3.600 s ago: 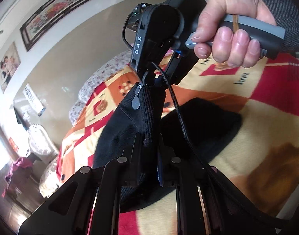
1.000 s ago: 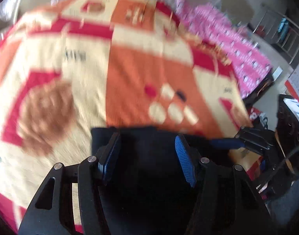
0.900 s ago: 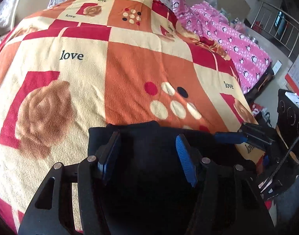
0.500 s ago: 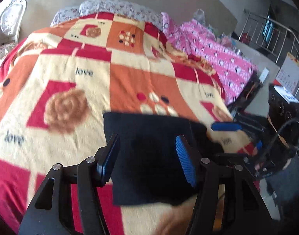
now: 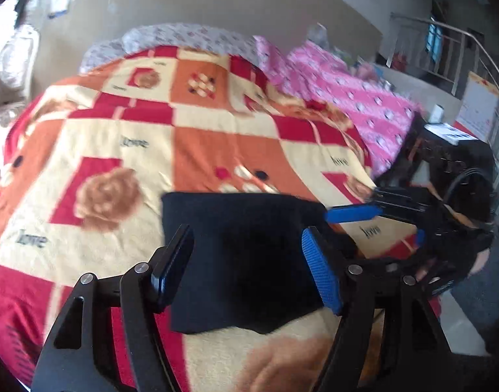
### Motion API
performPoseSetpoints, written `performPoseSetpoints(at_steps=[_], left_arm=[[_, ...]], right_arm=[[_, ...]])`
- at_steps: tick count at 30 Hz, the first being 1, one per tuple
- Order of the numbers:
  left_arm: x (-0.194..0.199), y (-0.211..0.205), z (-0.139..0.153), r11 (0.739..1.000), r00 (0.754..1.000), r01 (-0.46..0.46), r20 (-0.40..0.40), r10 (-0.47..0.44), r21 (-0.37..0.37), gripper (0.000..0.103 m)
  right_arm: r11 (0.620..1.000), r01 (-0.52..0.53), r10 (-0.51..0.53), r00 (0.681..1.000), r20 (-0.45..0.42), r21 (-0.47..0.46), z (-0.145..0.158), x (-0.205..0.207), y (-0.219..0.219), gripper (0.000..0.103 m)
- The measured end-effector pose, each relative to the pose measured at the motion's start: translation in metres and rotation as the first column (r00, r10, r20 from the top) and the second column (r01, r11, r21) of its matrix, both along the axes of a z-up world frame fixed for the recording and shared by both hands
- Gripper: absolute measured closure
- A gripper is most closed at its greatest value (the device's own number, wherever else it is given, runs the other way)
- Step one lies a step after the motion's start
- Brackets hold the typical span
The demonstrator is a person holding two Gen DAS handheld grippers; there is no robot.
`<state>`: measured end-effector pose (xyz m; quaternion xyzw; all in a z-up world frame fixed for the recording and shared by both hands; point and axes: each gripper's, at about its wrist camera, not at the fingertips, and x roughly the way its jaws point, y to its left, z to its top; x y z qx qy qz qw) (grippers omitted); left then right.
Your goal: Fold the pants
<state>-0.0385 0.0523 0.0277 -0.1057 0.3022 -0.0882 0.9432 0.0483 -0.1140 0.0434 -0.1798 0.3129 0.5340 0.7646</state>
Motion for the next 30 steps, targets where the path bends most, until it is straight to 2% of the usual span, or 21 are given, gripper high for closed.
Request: performPoseSetpoints(at_steps=[2,3,4,5,8,11,14,17,19,20,22,24,28,29,30], left_arm=[[0.018,-0.002,-0.024,1.0,0.994,-0.011,-0.107,0.01,-0.002,0.033],[0.028,-0.003,-0.04,0.999,0.985,-0.035,-0.167,0.038,0.025,0.033],[0.03,-0.004,-0.042,0.998,0.987,-0.049,-0.152,0.055,0.045,0.032],[0.03,-0.005,-0.041,0.998,0.987,-0.049,-0.151,0.056,0.049,0.032],[0.034,-0.008,-0.036,0.995,0.979,-0.069,-0.185,0.081,0.066,0.032],[0.031,-0.009,-0.022,0.991,0.976,-0.102,-0.184,0.117,0.089,0.032],[0.03,-0.002,-0.016,0.978,0.963,-0.172,-0.188,0.192,0.118,0.032],[0.033,0.002,-0.016,0.965,0.952,-0.211,-0.191,0.239,0.156,0.032],[0.034,0.003,-0.016,0.964,0.949,-0.218,-0.197,0.246,0.153,0.032],[0.033,0.004,-0.016,0.963,0.949,-0.221,-0.195,0.249,0.154,0.032],[0.033,0.003,-0.015,0.961,0.948,-0.225,-0.192,0.253,0.159,0.032],[0.032,0.004,-0.015,0.962,0.948,-0.224,-0.192,0.252,0.159,0.032],[0.031,0.003,-0.014,0.961,0.948,-0.228,-0.192,0.256,0.155,0.032],[0.031,0.004,-0.013,0.961,0.947,-0.23,-0.191,0.257,0.154,0.032],[0.03,0.004,-0.013,0.961,0.947,-0.23,-0.19,0.258,0.155,0.032]], right_arm=[[0.996,-0.021,0.02,1.0,-0.003,-0.087,-0.016,-0.002,0.01,0.036],[0.988,-0.018,0.015,1.0,-0.021,-0.152,-0.031,0.001,0.016,0.035],[0.988,-0.019,0.019,1.0,-0.003,-0.153,-0.039,0.001,0.015,0.034],[0.993,-0.028,0.031,0.999,0.026,-0.118,-0.039,-0.002,0.012,0.033],[0.995,-0.016,0.017,1.0,0.012,-0.098,-0.038,0.0,0.01,0.033],[0.996,-0.001,0.001,1.0,-0.001,-0.089,-0.033,0.0,0.011,0.033],[0.998,0.054,-0.056,0.994,-0.095,-0.016,-0.021,0.007,0.002,0.034],[0.981,0.167,-0.15,0.975,-0.162,0.096,-0.01,0.01,-0.027,0.033],[0.947,0.308,-0.283,0.934,-0.216,0.09,-0.015,0.024,-0.042,0.032],[0.922,0.378,-0.343,0.899,-0.274,0.085,-0.022,0.032,-0.052,0.032],[0.886,0.456,-0.392,0.835,-0.385,0.087,-0.036,0.044,-0.066,0.032],[0.847,0.523,-0.428,0.777,-0.461,0.093,-0.046,0.05,-0.079,0.032],[0.805,0.586,-0.458,0.713,-0.53,0.093,-0.062,0.055,-0.09,0.032],[0.8,0.593,-0.457,0.703,-0.545,0.095,-0.067,0.055,-0.091,0.032],[0.791,0.597,-0.445,0.713,-0.541,0.136,-0.068,0.052,-0.095,0.032]])
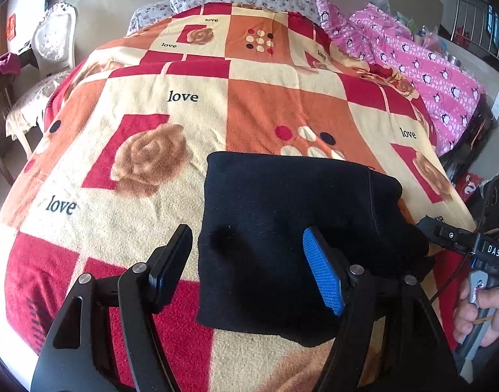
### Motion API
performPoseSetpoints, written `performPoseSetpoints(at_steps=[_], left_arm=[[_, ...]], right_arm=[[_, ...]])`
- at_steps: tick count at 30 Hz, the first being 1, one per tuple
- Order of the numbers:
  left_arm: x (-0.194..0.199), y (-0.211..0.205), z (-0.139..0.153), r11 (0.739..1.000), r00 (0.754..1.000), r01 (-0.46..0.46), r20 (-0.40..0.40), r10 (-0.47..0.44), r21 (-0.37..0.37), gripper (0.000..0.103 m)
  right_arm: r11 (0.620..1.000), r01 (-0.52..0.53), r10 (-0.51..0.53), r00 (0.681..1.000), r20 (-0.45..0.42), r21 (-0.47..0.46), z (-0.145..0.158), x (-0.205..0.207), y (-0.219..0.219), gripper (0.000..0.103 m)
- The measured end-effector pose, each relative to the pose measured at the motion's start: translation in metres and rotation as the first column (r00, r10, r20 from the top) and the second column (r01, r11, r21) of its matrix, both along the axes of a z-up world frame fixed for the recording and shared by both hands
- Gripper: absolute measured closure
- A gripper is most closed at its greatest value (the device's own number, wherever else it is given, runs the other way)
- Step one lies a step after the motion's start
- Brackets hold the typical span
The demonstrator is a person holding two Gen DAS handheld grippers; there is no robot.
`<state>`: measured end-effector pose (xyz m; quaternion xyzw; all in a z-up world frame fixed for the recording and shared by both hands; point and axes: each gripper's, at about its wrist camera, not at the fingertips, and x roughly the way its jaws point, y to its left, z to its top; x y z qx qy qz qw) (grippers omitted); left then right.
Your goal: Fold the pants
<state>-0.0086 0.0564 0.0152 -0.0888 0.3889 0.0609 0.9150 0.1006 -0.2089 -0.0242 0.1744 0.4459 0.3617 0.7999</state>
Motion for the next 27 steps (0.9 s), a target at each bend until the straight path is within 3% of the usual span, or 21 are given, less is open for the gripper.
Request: performPoseSetpoints(at_steps=[2,7,10,13,15,18,20,24,27], left_arm=[[-0.005,0.005,0.006,1.0,1.0,-0.011,0.027,0.011,-0.012,0.032],[-0.025,0.034,0.029,0.998,0.977,-0.054,0.204,0.059,-0.027,0.032],[-0.018,0.064,0.021,0.993,0.977,-0.093,0.186,0.105,-0.069,0.032],[-0.003,0.09,-0.004,0.969,0.985,-0.084,0.131,0.116,-0.231,0.032],[0.008,0.096,-0.024,0.92,0.995,-0.017,0.081,0.053,-0.392,0.032],[0.019,0.094,-0.05,0.805,0.998,0.061,0.058,-0.034,-0.59,0.032],[0.019,0.09,-0.05,0.805,0.994,0.095,0.102,-0.043,-0.586,0.031],[0.022,0.088,-0.048,0.796,0.989,0.131,0.131,-0.065,-0.591,0.031],[0.021,0.085,-0.047,0.802,0.986,0.144,0.151,-0.068,-0.579,0.03]], right_arm=[[1.0,0.005,-0.005,1.0,0.011,0.011,-0.001,-0.001,0.0,0.032],[1.0,-0.005,0.005,0.999,0.046,-0.001,-0.002,-0.003,-0.004,0.032],[1.0,-0.007,0.007,0.998,0.062,0.01,-0.004,-0.005,-0.005,0.031],[1.0,-0.027,0.026,0.998,0.059,0.016,-0.003,-0.007,-0.005,0.03],[0.996,-0.045,0.045,0.999,0.014,0.073,-0.003,-0.006,-0.006,0.03],[0.979,-0.048,0.061,0.997,-0.056,0.198,-0.006,-0.005,-0.007,0.03],[0.98,-0.041,0.054,0.997,-0.057,0.195,-0.006,-0.004,-0.004,0.03],[0.992,-0.094,0.098,0.994,-0.041,0.09,-0.003,-0.007,0.015,0.03],[0.982,-0.11,0.123,0.989,-0.078,0.153,-0.006,-0.006,0.017,0.03]])
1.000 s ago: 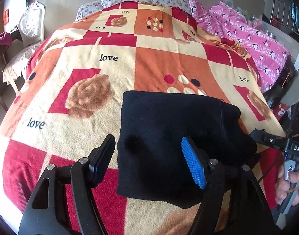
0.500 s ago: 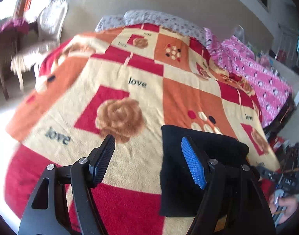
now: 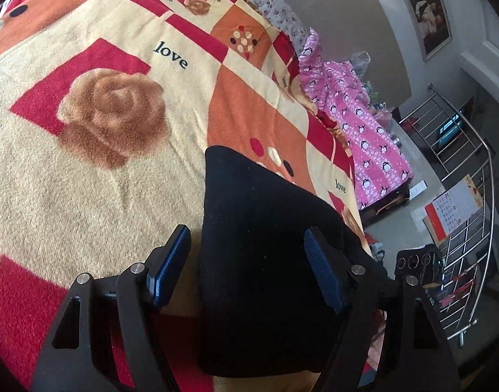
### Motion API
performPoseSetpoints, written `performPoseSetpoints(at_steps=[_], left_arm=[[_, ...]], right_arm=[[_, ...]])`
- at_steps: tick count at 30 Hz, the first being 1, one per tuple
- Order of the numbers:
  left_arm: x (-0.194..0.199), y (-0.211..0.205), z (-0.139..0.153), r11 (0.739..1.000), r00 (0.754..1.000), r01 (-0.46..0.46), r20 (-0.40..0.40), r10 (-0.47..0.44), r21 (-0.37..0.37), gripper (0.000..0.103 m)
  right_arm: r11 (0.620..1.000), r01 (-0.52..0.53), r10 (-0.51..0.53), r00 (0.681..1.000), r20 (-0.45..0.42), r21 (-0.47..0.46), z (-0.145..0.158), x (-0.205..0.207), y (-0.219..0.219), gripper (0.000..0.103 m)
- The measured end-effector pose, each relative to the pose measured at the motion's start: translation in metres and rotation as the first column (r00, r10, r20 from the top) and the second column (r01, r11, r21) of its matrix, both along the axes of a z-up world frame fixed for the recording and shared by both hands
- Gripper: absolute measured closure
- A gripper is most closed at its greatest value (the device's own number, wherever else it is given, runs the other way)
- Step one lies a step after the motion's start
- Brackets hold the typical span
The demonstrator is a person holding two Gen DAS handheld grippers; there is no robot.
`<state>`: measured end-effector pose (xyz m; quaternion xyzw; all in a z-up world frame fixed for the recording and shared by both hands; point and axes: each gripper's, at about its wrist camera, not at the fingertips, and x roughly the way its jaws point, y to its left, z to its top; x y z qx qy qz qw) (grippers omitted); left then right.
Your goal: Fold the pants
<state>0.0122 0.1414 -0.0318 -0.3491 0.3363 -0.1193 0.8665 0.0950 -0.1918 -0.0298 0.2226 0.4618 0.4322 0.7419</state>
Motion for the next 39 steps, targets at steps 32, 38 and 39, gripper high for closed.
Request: performPoseSetpoints(at_steps=[32,38,39], left_arm=[[0.003,-0.006,-0.003,0.998,0.996,0.063,0.056,-0.063,0.014,0.029],[0.003,-0.007,-0.001,0.999,0.999,0.041,0.034,-0.042,0.009,0.059],[0.0,-0.008,0.002,0.999,0.999,0.025,0.038,-0.027,0.03,0.069]], right_arm=[[0.992,0.101,-0.1,0.995,0.019,-0.07,-0.006,-0.003,0.017,0.054],[0.993,0.091,-0.087,0.994,0.061,-0.072,-0.005,-0.009,0.019,0.054],[0.993,0.089,-0.082,0.993,0.083,-0.084,-0.003,-0.013,0.016,0.058]])
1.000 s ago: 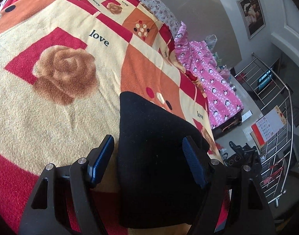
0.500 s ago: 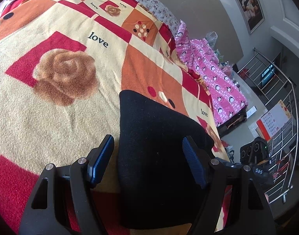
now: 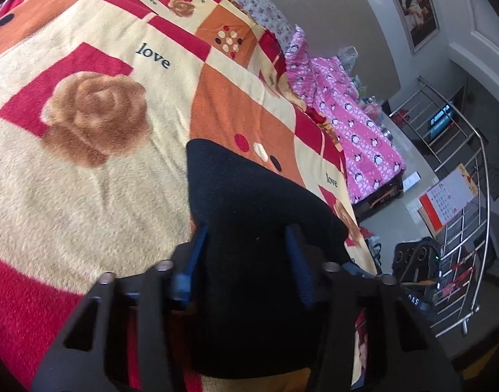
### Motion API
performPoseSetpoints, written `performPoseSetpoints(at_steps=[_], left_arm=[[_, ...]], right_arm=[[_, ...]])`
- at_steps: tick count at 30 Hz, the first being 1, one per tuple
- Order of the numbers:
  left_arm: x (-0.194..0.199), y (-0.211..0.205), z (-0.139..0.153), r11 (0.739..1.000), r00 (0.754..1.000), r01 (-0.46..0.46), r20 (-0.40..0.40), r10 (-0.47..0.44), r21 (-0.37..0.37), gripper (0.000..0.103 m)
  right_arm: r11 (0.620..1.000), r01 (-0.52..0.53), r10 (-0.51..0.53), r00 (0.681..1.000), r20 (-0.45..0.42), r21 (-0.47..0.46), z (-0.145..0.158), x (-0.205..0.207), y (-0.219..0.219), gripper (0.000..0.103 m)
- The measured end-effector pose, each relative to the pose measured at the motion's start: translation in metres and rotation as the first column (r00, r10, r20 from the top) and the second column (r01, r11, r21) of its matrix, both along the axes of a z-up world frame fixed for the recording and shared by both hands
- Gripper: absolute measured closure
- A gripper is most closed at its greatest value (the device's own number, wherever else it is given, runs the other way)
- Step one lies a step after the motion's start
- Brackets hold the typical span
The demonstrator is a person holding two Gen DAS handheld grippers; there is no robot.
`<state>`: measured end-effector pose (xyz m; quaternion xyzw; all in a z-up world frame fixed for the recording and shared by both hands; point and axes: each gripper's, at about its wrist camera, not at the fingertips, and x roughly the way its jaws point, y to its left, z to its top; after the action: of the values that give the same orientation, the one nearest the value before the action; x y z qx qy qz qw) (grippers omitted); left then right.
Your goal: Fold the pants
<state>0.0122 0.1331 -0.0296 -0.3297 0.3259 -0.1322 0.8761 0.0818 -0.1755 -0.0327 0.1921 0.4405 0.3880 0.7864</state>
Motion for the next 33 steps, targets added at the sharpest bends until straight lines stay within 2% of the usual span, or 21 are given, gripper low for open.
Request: performPoseSetpoints(at_steps=[2,7,10,16,19,20,21,25,28,30,32,33], left_arm=[[-0.003,-0.006,0.009,0.998,1.0,-0.012,0.012,0.011,0.059,0.076],[0.025,-0.011,0.03,0.994,1.0,0.007,0.021,-0.009,0.11,0.078],[0.059,-0.01,0.029,0.991,0.999,0.027,-0.019,-0.025,0.129,0.078],[0.098,-0.015,0.022,0.981,1.0,0.017,-0.025,-0.013,0.192,0.077],[0.099,-0.014,0.013,0.981,1.0,0.016,0.005,-0.017,0.194,0.065],[0.1,-0.012,0.013,0.984,1.0,0.008,-0.008,-0.006,0.18,0.054],[0.1,-0.012,0.013,0.983,1.0,-0.002,-0.004,0.003,0.185,0.047],[0.099,-0.016,0.016,0.976,1.0,-0.002,0.016,-0.001,0.22,0.046],[0.097,-0.017,0.019,0.974,0.999,-0.01,0.038,0.002,0.228,0.046],[0.093,-0.013,0.023,0.977,0.997,-0.033,0.077,0.017,0.211,0.046],[0.087,-0.007,0.029,0.979,0.99,-0.076,0.131,0.052,0.19,0.045],[0.083,-0.004,0.033,0.977,0.984,-0.109,0.163,0.079,0.186,0.04]], right_arm=[[1.0,-0.012,0.013,0.999,0.048,-0.022,0.006,-0.004,0.002,0.065],[0.997,-0.024,0.033,0.989,0.145,-0.068,0.038,0.005,0.008,0.067],[0.998,-0.033,0.039,0.994,0.1,-0.056,0.044,0.041,0.006,0.067],[0.997,-0.058,0.059,0.998,0.025,-0.047,0.028,0.107,0.011,0.067],[0.995,-0.077,0.08,0.995,0.05,-0.066,0.017,0.12,0.012,0.063],[0.995,-0.075,0.079,0.995,0.066,-0.07,0.009,0.119,0.011,0.053],[0.995,-0.067,0.07,0.997,0.037,-0.07,0.001,0.121,0.009,0.049],[0.999,-0.012,0.01,0.998,0.061,0.037,0.009,0.123,-0.012,0.047],[0.985,0.087,-0.105,0.987,0.118,0.147,0.017,0.121,-0.038,0.047],[0.974,0.139,-0.155,0.985,0.08,0.178,0.014,0.126,-0.049,0.046],[0.968,0.153,-0.16,0.987,0.021,0.199,0.008,0.132,-0.053,0.046],[0.964,0.166,-0.167,0.986,-0.01,0.206,0.004,0.135,-0.056,0.046]])
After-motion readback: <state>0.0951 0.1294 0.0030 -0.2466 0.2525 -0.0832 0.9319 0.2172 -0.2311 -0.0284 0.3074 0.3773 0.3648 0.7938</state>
